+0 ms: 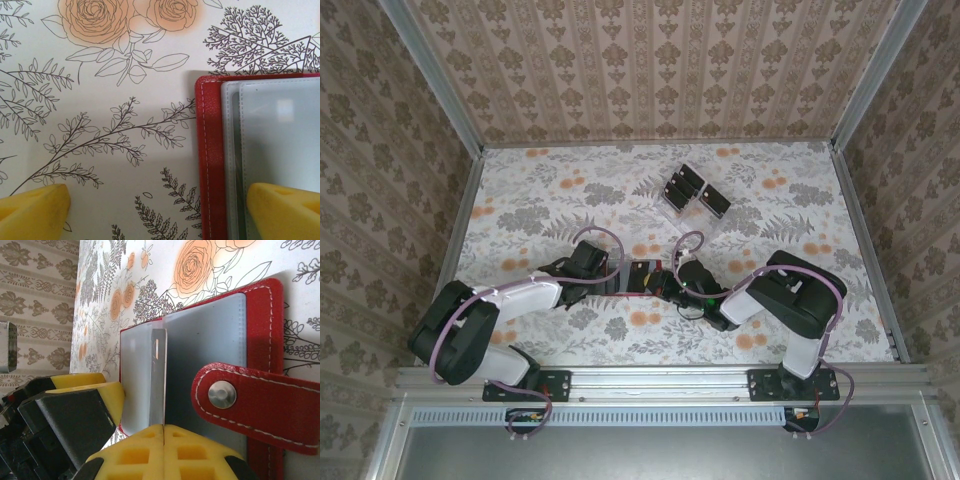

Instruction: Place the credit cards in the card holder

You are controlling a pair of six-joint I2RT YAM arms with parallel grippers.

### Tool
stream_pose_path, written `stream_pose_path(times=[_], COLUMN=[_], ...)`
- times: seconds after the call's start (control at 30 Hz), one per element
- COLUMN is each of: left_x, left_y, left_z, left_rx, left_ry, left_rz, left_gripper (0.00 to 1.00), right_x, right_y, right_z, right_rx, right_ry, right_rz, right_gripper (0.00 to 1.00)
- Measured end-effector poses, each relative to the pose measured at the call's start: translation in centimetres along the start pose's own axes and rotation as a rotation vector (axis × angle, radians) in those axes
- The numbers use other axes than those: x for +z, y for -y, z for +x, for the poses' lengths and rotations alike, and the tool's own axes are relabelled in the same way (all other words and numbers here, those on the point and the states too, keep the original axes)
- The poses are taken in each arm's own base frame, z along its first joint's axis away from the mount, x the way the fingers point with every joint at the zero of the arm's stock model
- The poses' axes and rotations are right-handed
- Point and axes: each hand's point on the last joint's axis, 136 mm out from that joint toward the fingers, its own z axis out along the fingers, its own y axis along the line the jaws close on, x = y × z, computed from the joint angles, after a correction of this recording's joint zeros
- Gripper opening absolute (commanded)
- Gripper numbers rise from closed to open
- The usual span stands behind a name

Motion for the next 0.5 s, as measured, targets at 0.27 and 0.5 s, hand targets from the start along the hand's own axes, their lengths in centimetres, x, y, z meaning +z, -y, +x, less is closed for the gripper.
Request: stream_pose_path(times=[0.27, 0.5], left_x=[0.00, 0.00], left_y=[-0.01, -0.01], left_z=[0.00, 0.00], left_rx=[0.000, 0.000], left_ry=[0.000, 0.000], left_rz=[0.000, 0.000], left_gripper=[1.00, 1.00], right_x=[0.25, 0.45], right_y=[0.63, 0.76], right_z=[0.70, 0.93], right_rx=[0.019, 0.038], right_ry=[-0.030, -0.045], right_rz=[0.009, -0.001], right_gripper=[0.00, 0.00])
